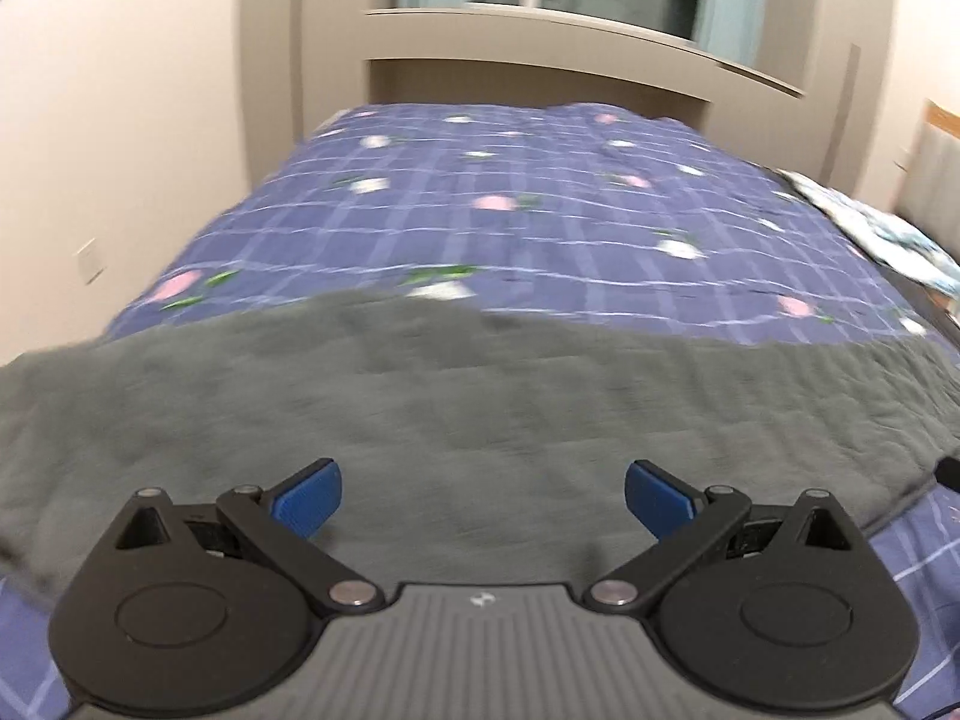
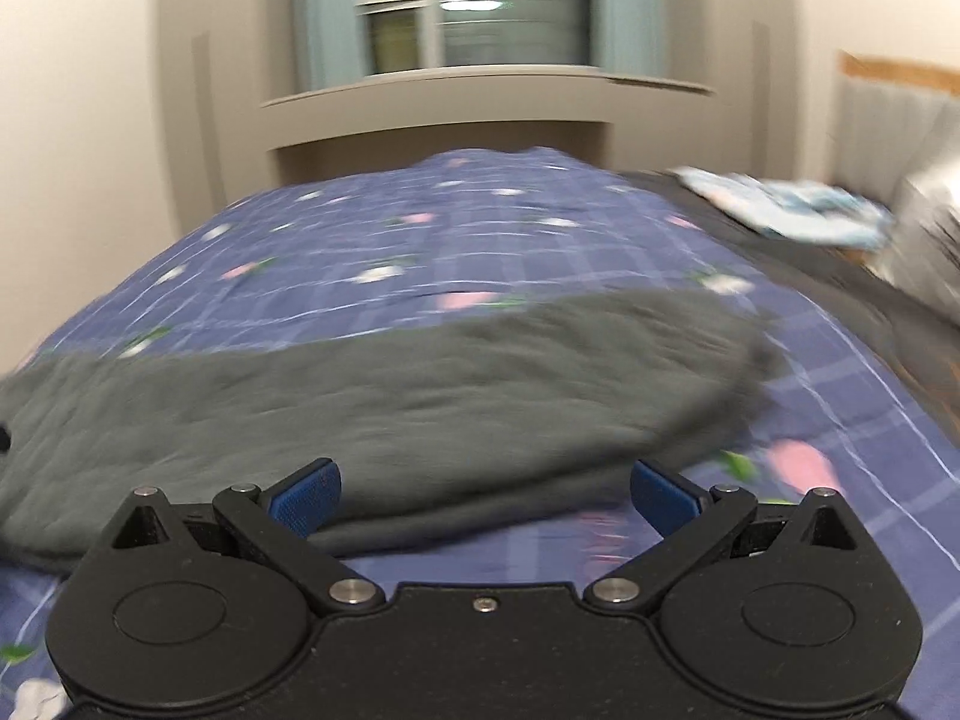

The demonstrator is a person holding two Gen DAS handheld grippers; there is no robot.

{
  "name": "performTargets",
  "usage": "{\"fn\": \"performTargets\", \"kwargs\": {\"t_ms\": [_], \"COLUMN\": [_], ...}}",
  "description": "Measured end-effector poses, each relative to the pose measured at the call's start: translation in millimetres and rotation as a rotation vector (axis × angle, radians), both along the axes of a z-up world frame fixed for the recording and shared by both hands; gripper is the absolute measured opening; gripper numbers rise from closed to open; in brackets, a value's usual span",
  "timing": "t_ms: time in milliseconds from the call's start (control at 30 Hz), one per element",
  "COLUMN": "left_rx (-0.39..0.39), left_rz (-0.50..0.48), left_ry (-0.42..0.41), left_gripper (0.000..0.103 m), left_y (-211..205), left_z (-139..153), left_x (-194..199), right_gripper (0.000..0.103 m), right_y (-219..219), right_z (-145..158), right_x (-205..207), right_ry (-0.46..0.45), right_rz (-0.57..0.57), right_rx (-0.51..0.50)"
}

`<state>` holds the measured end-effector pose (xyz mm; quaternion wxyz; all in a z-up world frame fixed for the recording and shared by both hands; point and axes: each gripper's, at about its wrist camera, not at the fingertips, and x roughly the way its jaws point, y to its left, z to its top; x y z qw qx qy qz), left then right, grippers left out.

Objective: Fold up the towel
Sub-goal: 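Grasp the grey pant leg ends with the right gripper and lift them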

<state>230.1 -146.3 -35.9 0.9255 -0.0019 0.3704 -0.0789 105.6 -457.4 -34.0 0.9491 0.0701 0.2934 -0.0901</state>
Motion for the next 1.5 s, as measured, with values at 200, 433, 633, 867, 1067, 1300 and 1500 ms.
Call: {"fn": "performTargets", "kwargs": {"t_ms": [200,433,633,867,1067,1300,1500], "left_rx": [-0.029,-0.045,0.082,0.104,0.084,-0.035,-0.185], "left_rz": [-0.074,-0.188,-0.246,-0.26,-0.218,-0.155,-0.047], "left_ry": [0.008,0.015,0.011,0.038,0.049,0.044,0.019], "left_gripper": [0.102,0.102,0.102,0.102,0.102,0.102,0.102], "left_y": [-71.9,-134.1,-159.8,-151.1,-124.5,-83.7,-35.8], "left_z": [-6.6,-26.0,-47.8,-37.7,-19.3,9.1,39.6], "left_x": [19.0,34.1,30.0,27.0,27.6,23.8,24.8], "right_gripper": [0.103,0.103,0.103,0.066,0.025,0.02,0.02], "right_y": [-66.4,-104.4,-126.2,-126.6,-124.1,-96.8,-38.0], "right_z": [-12.8,-23.7,-32.8,-31.2,-27.8,6.4,51.6], "right_x": [8.3,27.4,48.6,53.7,54.0,49.3,44.5], "right_ry": [-0.011,-0.049,-0.038,-0.066,-0.085,-0.145,-0.255], "right_rz": [-0.148,-0.191,-0.19,-0.318,-0.338,-0.274,-0.092], "right_rx": [0.155,0.26,0.324,0.328,0.334,0.188,-0.055]}}
